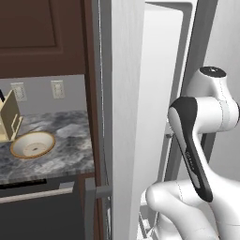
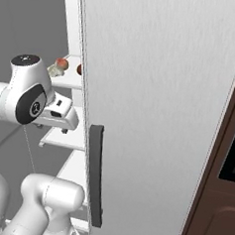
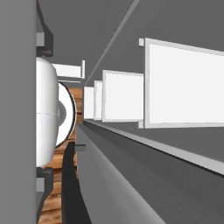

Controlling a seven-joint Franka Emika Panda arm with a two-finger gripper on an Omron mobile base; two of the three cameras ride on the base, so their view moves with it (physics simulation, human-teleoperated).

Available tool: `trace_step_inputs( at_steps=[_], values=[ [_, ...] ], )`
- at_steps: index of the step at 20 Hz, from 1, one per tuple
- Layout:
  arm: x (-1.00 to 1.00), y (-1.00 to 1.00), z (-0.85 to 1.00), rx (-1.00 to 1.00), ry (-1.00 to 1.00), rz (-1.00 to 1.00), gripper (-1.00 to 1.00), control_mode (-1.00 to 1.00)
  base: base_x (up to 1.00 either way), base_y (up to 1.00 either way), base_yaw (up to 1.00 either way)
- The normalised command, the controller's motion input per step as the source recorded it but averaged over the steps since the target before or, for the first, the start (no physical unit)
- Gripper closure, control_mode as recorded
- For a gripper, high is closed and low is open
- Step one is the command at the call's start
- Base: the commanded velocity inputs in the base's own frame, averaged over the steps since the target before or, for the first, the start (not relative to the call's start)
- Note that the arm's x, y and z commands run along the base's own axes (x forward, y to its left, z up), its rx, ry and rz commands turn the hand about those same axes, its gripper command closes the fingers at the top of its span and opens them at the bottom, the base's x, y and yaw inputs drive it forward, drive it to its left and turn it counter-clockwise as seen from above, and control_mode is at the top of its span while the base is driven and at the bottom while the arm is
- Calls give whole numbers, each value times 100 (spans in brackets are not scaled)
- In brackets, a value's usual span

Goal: Take the garlic, peach, and pear from the freezer and place them in the bowl on the counter.

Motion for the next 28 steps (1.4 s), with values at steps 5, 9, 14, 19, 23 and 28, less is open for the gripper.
trace_step_inputs(
  at_steps=[5, 9, 14, 19, 23, 28],
  values=[
    [0, 7, 9, 0, -1, 0, -100, -100, 0, 0, 0],
    [10, 10, 33, 0, -12, 6, -100, -100, 0, 0, 0],
    [35, 7, 25, 1, -9, 8, -100, -100, 0, 0, 0],
    [51, 10, 23, 3, -7, 11, -100, -100, 0, 0, 0],
    [48, 19, 28, 2, -9, 12, -100, -100, 0, 0, 0],
    [45, 29, 24, 1, -11, 9, -100, -100, 0, 0, 0]
  ],
)
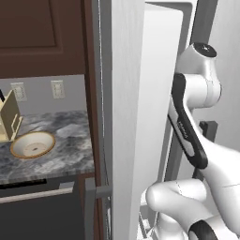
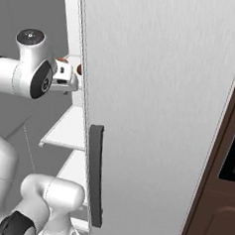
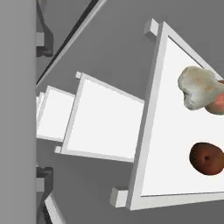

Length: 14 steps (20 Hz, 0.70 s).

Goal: Take the garlic, peach, and pear from the freezer and place them in the bowl on the counter.

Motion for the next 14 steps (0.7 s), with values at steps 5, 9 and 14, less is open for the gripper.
trace_step_inputs(
  at_steps=[5, 9, 14],
  values=[
    [61, 28, 5, 2, -7, 9, -100, -100, 0, 0, 0],
    [68, 22, 4, 3, -8, 10, -100, -100, 0, 0, 0],
    [74, 13, 0, 3, -6, 9, -100, -100, 0, 0, 0]
  ],
)
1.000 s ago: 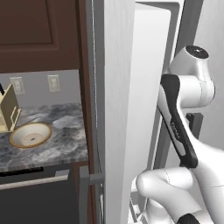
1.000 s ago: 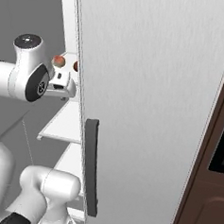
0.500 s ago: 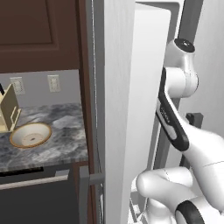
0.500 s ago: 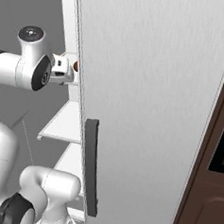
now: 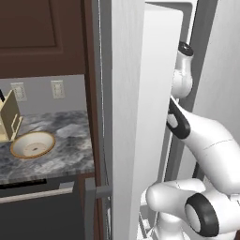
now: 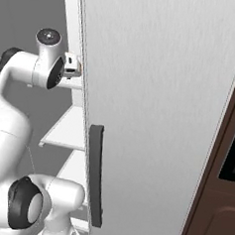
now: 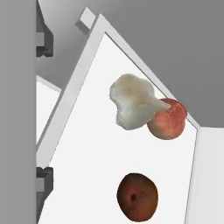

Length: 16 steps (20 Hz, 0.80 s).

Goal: Take the garlic, peach, and pear from the freezer and place them in the bowl on the counter.

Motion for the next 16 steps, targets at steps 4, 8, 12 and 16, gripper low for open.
trace_step_inputs(
  at_steps=[4, 8, 12, 16],
  values=[
    [73, 0, 0, 1, 0, 5, -100, -100, 0, 0, 0],
    [59, 10, 0, 0, 0, 4, -100, -100, 0, 0, 0],
    [34, 21, 0, 0, 0, 4, -100, -100, 0, 0, 0],
    [13, 26, 0, 0, 2, 6, -100, -100, 0, 0, 0]
  ],
)
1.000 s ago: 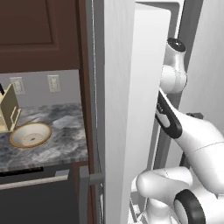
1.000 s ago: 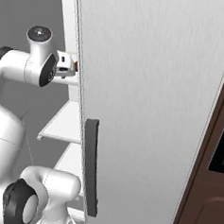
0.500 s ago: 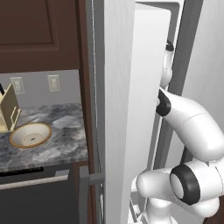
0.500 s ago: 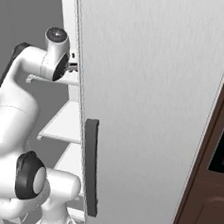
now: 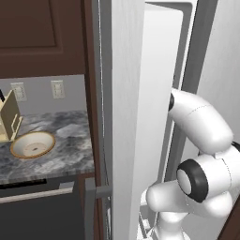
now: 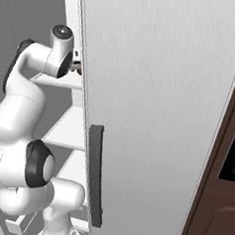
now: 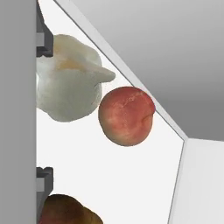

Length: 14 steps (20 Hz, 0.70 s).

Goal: Take the garlic, peach, and pear from the freezer and place them in the bowl on the counter.

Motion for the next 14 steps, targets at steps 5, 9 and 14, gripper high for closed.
trace_step_inputs(
  at_steps=[5, 9, 14],
  values=[
    [10, 9, 0, 0, 1, 8, -100, -100, 0, 0, 0],
    [0, 0, 0, 0, 0, 8, -100, -100, 0, 0, 0],
    [-4, 3, -13, 0, 0, 7, -100, -100, 0, 0, 0]
  ],
)
